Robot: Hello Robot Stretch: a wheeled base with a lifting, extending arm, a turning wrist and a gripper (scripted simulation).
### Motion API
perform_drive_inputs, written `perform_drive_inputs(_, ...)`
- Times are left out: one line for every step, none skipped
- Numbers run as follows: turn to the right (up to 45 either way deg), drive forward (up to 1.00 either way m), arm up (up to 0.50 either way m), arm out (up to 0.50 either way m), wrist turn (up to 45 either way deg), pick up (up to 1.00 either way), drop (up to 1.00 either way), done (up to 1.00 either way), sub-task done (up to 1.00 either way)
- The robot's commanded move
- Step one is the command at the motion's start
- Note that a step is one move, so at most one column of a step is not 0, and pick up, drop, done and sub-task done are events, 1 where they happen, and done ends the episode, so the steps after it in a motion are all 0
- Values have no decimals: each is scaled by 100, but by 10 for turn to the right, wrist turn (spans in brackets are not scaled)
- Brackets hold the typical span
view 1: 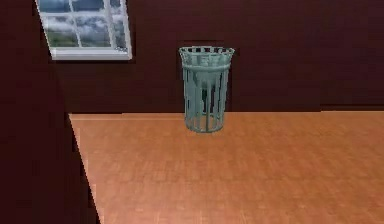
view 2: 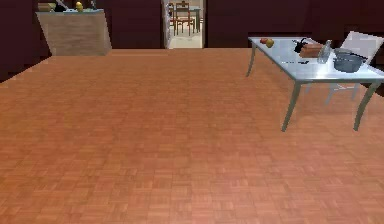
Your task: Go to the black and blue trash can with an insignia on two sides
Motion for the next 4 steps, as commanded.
perform_drive_inputs(-30,0,0,0,0,0,0,0,0)
perform_drive_inputs(0,100,0,0,0,0,0,0,0)
perform_drive_inputs(0,30,0,0,0,0,0,0,0)
perform_drive_inputs(-390,0,0,0,0,0,0,0,0)
